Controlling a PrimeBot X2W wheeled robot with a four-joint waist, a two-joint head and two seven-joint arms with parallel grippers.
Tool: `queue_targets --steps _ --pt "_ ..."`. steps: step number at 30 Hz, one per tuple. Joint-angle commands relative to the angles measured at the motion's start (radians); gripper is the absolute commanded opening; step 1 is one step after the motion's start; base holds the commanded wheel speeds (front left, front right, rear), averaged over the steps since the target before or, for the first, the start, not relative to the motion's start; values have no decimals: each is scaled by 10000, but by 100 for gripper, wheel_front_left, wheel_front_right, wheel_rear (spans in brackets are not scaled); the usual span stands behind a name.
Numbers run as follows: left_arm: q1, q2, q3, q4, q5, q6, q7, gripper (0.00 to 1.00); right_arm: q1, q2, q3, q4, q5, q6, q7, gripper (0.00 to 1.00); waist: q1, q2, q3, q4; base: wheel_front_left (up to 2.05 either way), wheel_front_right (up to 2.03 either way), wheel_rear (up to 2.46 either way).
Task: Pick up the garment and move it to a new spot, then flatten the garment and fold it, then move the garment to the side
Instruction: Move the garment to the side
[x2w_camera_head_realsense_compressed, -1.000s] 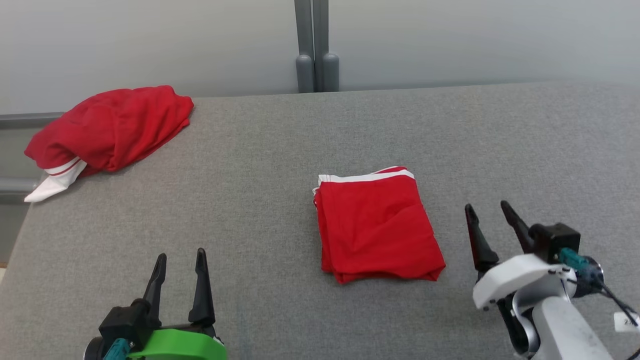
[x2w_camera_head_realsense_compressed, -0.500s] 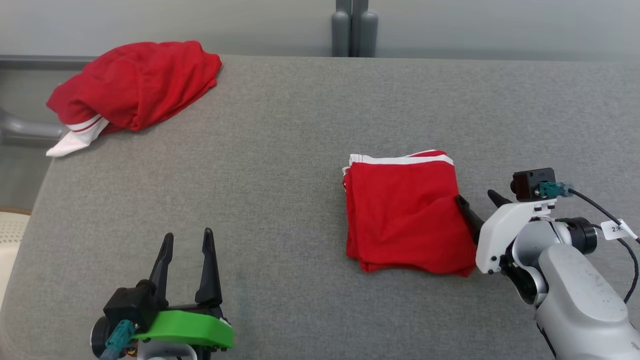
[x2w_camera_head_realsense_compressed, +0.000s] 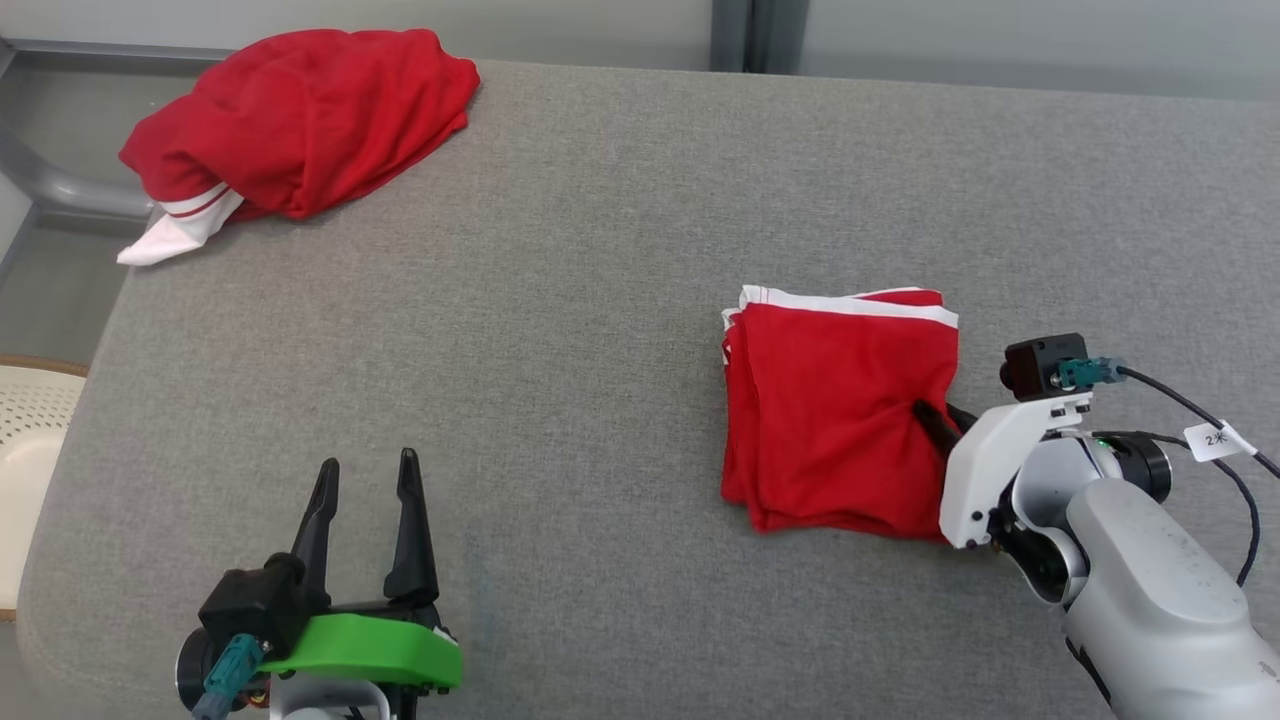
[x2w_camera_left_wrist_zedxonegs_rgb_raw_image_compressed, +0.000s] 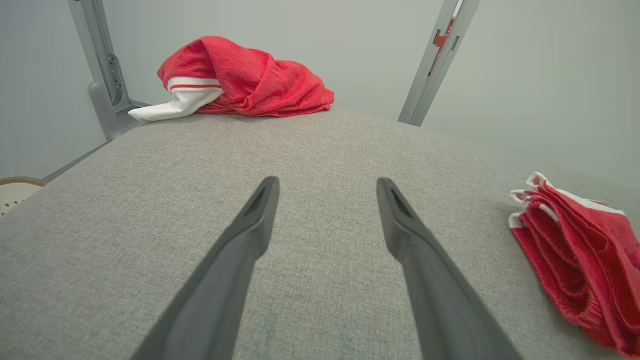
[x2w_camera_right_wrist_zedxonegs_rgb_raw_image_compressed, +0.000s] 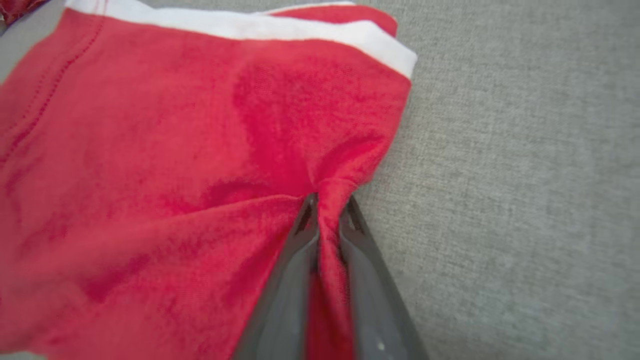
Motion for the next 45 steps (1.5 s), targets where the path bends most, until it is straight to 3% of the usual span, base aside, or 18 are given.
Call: queue_targets --steps 1,8,19,21,27,34,45 --pt "-166 21 23 -27 117 1 -6 100 -92 -159 61 139 15 -22 -105 0 0 0 36 -147 0 0 0" --pt "-258 21 140 -64 366 -131 -6 100 -837 -449 172 341 -274 -19 -1016 0 0 0 311 -1105 0 0 0" --pt "-765 28 290 -116 1066 -480 -6 100 -1789 -614 -46 915 -609 -19 -2109 0 0 0 1104 -3887 0 0 0" --pt "-1002 64 293 -63 1330 -599 -4 100 -1972 -508 -143 1090 -604 -19 -2460 0 0 0 1347 -4660 0 0 0" --pt "-1433 145 164 55 1620 -809 -6 100 -2227 -369 -267 1445 -570 -19 -2897 0 0 0 1644 -5506 0 0 0" --pt "-1745 145 48 92 1790 -922 -6 100 -2486 -277 -245 1788 -639 -19 -3263 0 0 0 1809 -5675 0 0 0" --pt "-1933 120 167 -225 1764 -875 -6 100 -3460 -553 -110 2491 -1359 -19 -3868 0 0 0 2166 -4711 0 0 0"
